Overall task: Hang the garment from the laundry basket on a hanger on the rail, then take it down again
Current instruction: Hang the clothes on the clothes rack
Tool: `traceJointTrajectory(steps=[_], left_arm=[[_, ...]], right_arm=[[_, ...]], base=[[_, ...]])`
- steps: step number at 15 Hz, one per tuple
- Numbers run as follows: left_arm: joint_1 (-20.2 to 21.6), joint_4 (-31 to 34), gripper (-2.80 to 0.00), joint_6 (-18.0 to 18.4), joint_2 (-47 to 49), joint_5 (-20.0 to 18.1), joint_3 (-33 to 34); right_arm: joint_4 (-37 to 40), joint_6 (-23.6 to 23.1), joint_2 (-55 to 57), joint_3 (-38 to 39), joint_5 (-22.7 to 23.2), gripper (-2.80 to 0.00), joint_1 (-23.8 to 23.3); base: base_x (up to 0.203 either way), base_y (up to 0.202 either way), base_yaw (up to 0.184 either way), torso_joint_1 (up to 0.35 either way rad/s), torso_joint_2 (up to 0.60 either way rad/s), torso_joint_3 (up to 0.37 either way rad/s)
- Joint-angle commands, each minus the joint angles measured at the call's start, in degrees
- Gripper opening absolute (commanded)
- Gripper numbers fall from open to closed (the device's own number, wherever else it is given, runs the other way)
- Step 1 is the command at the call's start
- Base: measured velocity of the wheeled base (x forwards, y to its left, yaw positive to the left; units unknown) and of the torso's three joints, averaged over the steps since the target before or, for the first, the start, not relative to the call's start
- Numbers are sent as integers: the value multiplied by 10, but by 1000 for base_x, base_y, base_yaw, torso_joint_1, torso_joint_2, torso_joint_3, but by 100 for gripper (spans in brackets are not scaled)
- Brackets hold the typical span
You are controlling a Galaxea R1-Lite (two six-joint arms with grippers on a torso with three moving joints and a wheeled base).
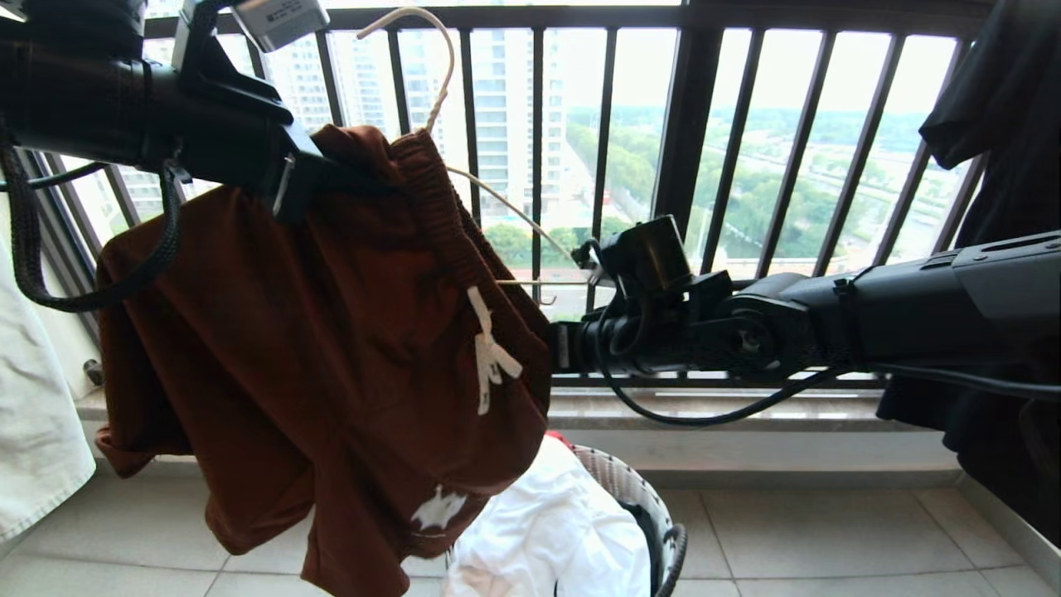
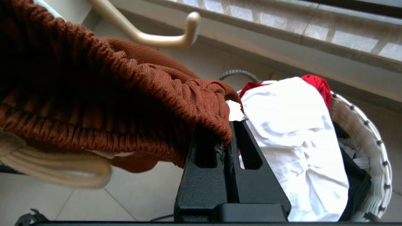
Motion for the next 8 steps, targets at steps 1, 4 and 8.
traceJointTrajectory(steps=[1, 4, 8], left_arm=[[-1, 1, -280, -20, -10, -2, -4], [-2, 1, -280, -22, -18, -2, -3], [-4, 1, -280, -25, -19, -2, -3]], right_arm=[[-30, 2, 9, -1, 1, -280, -20], [-47, 1, 13, -5, 2, -280, -38], [-63, 0, 23, -8, 2, -280, -48]], base=[[0, 0, 0, 0, 0, 0], [0, 0, 0, 0, 0, 0], [0, 0, 0, 0, 0, 0]])
